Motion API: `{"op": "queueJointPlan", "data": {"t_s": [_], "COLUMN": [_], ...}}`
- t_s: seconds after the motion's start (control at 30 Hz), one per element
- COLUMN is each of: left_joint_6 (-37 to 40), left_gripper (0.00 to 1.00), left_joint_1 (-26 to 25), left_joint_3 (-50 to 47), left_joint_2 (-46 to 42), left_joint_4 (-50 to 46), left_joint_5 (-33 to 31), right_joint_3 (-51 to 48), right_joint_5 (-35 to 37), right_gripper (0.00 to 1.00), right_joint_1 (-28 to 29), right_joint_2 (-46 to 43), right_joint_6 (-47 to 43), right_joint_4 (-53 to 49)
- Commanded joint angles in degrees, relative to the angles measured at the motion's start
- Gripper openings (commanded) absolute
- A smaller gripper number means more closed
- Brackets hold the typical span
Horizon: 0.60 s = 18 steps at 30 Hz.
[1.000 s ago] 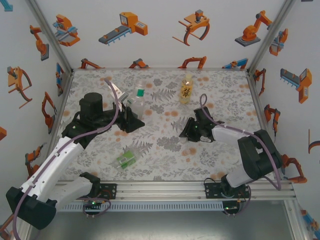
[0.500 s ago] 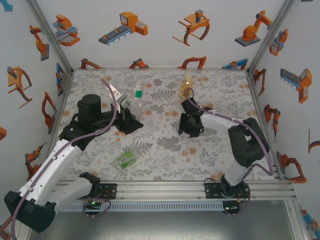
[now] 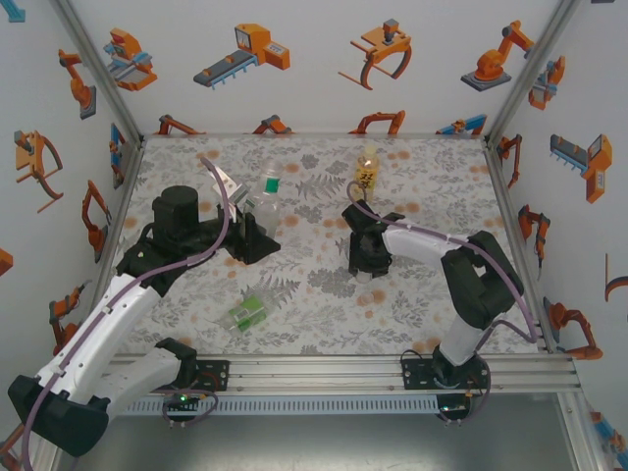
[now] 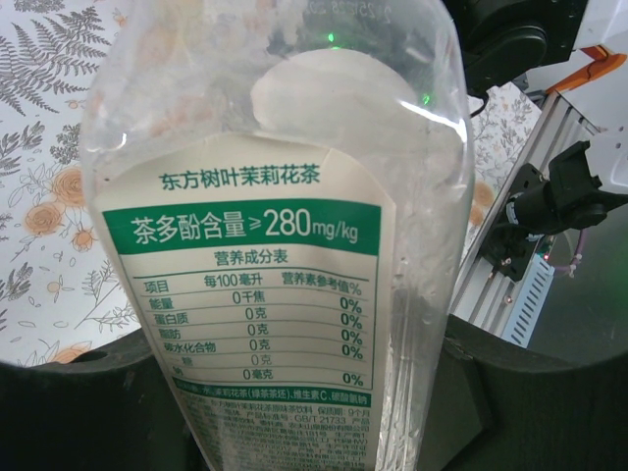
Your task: Screw on the bottle caps
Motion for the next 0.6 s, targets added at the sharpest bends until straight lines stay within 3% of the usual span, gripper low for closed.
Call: {"op": "queueJointPlan", "data": {"t_s": [0.0, 0.43, 0.57], "left_joint_6": [0.76, 1.14, 4.86], "left_gripper": [0.41, 0.41, 0.40], "left_joint_1": [0.24, 0.25, 0.24], "left_joint_3": [-0.60, -0.38, 0.16], "left_joint_2": [-0.14, 0.52, 0.53], "left_joint_4": [0.64, 0.63, -1.81], "left_joint_5": [0.34, 0.68, 1.89], "right_joint_3": [1.66, 2.05, 2.66], "right_joint_5": [1.77, 1.77, 1.92], "right_gripper": [0.50, 0.39, 0.35], "right_joint_1": [0.88, 1.17, 1.17], "right_joint_2": [0.82, 0.37, -2.56], "right_joint_6": [-0.17, -0.25, -2.71], "right_joint_4": [-4.09, -3.37, -4.24]}}
